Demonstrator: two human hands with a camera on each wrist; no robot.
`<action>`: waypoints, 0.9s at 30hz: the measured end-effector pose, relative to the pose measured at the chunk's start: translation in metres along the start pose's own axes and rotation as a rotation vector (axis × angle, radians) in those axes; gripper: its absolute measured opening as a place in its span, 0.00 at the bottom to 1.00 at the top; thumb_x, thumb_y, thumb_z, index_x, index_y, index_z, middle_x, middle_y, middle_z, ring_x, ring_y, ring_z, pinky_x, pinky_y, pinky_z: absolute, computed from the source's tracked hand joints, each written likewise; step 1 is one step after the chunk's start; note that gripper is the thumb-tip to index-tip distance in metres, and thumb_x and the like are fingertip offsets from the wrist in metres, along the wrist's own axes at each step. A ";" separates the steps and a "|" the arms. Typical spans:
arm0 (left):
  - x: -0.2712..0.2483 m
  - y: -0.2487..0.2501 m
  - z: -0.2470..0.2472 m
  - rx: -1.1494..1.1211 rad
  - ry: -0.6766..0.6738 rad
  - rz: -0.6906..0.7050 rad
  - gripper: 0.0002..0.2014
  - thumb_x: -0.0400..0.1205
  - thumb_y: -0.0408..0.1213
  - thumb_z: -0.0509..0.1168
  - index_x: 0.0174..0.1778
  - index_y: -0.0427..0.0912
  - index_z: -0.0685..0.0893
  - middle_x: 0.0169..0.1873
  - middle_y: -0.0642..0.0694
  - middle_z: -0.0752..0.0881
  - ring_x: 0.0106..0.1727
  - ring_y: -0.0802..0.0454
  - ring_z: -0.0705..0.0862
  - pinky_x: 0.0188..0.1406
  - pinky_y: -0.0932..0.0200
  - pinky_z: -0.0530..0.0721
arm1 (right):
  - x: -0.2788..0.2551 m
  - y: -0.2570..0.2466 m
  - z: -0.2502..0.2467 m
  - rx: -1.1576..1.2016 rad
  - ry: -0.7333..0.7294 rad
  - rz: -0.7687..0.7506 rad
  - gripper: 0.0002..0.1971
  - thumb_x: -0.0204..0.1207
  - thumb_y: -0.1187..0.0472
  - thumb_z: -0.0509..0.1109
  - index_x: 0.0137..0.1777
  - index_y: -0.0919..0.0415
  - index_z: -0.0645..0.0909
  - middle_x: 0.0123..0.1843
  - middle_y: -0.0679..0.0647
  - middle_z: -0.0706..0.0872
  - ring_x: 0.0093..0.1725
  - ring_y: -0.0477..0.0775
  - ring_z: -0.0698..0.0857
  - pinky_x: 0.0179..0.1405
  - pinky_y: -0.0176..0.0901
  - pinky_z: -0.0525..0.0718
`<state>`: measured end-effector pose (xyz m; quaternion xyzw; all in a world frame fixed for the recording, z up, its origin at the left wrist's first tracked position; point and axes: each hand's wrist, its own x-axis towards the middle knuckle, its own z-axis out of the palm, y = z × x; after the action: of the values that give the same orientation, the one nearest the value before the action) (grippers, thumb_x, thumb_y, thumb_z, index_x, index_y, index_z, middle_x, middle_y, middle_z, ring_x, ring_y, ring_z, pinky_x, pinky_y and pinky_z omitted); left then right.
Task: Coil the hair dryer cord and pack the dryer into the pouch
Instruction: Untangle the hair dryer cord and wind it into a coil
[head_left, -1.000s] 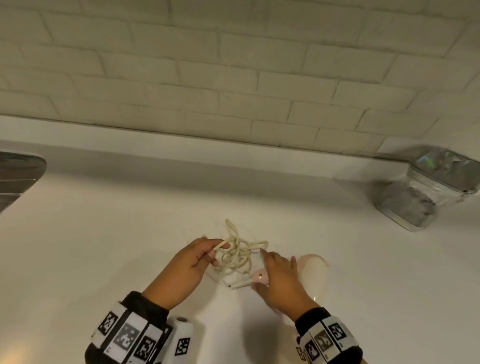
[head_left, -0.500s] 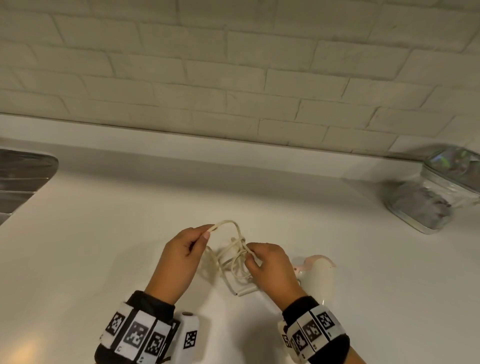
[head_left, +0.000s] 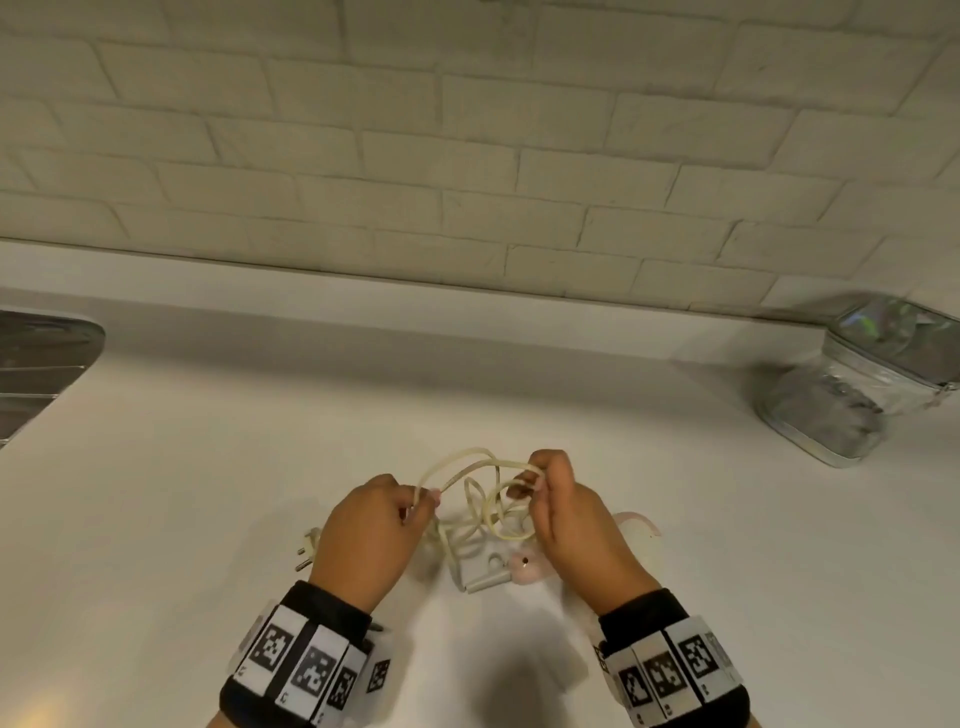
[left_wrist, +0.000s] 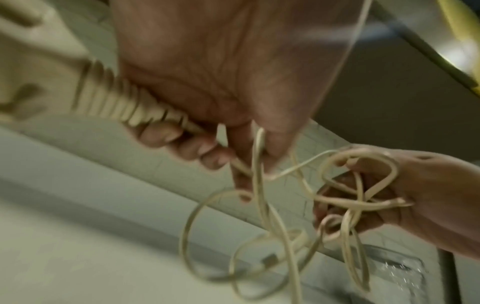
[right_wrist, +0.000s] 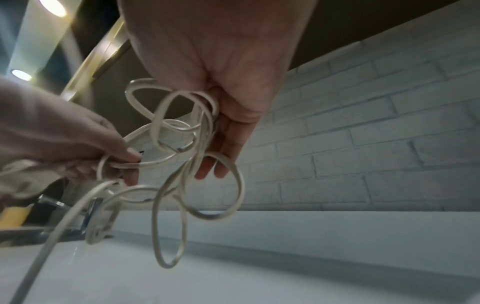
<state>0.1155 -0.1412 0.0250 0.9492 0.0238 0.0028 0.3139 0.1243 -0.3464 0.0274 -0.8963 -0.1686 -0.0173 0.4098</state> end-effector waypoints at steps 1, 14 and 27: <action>0.004 -0.003 0.002 -0.168 0.016 -0.047 0.15 0.80 0.51 0.60 0.37 0.52 0.90 0.37 0.50 0.87 0.37 0.55 0.83 0.33 0.63 0.72 | 0.001 -0.002 -0.002 0.084 0.063 -0.009 0.08 0.82 0.57 0.50 0.53 0.43 0.65 0.48 0.49 0.85 0.43 0.48 0.85 0.45 0.48 0.84; 0.021 -0.027 0.010 -1.070 -0.119 -0.531 0.20 0.82 0.35 0.57 0.27 0.37 0.86 0.38 0.39 0.91 0.42 0.44 0.88 0.57 0.47 0.81 | 0.014 0.020 -0.018 1.266 0.465 0.457 0.14 0.74 0.74 0.62 0.30 0.58 0.72 0.28 0.51 0.79 0.32 0.49 0.79 0.40 0.39 0.78; 0.027 -0.018 0.004 -1.481 -0.110 -0.487 0.27 0.79 0.37 0.63 0.12 0.45 0.68 0.19 0.49 0.83 0.25 0.56 0.83 0.28 0.61 0.85 | 0.018 0.004 -0.034 0.746 -0.087 0.221 0.09 0.83 0.60 0.55 0.47 0.61 0.75 0.22 0.51 0.78 0.16 0.49 0.71 0.27 0.41 0.76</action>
<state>0.1416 -0.1285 0.0109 0.4592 0.2077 -0.0980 0.8581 0.1457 -0.3690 0.0506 -0.6984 -0.0830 0.1275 0.6994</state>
